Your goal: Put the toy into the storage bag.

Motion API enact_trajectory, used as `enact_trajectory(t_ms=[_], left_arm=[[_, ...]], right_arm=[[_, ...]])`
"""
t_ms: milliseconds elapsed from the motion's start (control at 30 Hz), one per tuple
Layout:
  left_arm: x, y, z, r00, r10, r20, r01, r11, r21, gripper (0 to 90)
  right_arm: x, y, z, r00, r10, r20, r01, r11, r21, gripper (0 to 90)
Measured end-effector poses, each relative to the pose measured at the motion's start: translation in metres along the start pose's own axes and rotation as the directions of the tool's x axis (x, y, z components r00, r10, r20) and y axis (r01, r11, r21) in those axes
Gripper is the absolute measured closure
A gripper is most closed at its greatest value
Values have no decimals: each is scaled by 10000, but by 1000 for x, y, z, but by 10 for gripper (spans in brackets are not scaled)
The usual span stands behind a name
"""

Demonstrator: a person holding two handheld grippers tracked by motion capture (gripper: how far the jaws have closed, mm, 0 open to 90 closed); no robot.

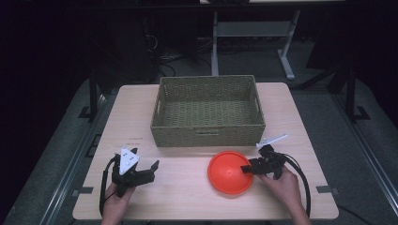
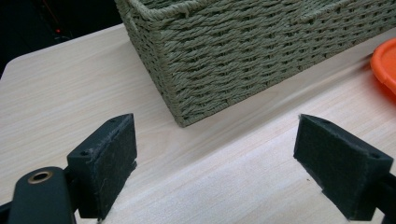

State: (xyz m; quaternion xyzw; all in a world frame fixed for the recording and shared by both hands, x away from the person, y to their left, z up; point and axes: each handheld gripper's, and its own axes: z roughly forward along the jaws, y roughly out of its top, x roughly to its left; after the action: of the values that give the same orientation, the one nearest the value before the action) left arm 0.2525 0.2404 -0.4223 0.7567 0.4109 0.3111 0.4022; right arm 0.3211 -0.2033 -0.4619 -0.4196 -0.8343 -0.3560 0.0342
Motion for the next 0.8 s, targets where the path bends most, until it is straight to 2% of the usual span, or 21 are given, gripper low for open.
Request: enact_trajectory(t_ms=[167,333,533,700,800], left_arm=[[-1,0,0,10000,35,34,-35,10000,-53,128],[-3,0,1,9999,82,76,-82,10000,-18,127],[-3,1,1,9998,183,75,-183,9998,-28,128],[-2,0,0,9999,125,21,-125,9999,-2,128],[-2,1,0,9999,119,31,-119,9999,-21,128]], right_arm=[[2,0,0,10000,25,36,-25,10000,-21,542],[2,-1,-3,10000,-21,43,22,9999,-127,638],[2,0,-5,9997,125,-188,-132,9992,-366,711],[8,0,-18,9969,-14,-790,-78,9932,-1158,800],[12,2,-20,9976,-266,-640,183,9919,-1256,804]])
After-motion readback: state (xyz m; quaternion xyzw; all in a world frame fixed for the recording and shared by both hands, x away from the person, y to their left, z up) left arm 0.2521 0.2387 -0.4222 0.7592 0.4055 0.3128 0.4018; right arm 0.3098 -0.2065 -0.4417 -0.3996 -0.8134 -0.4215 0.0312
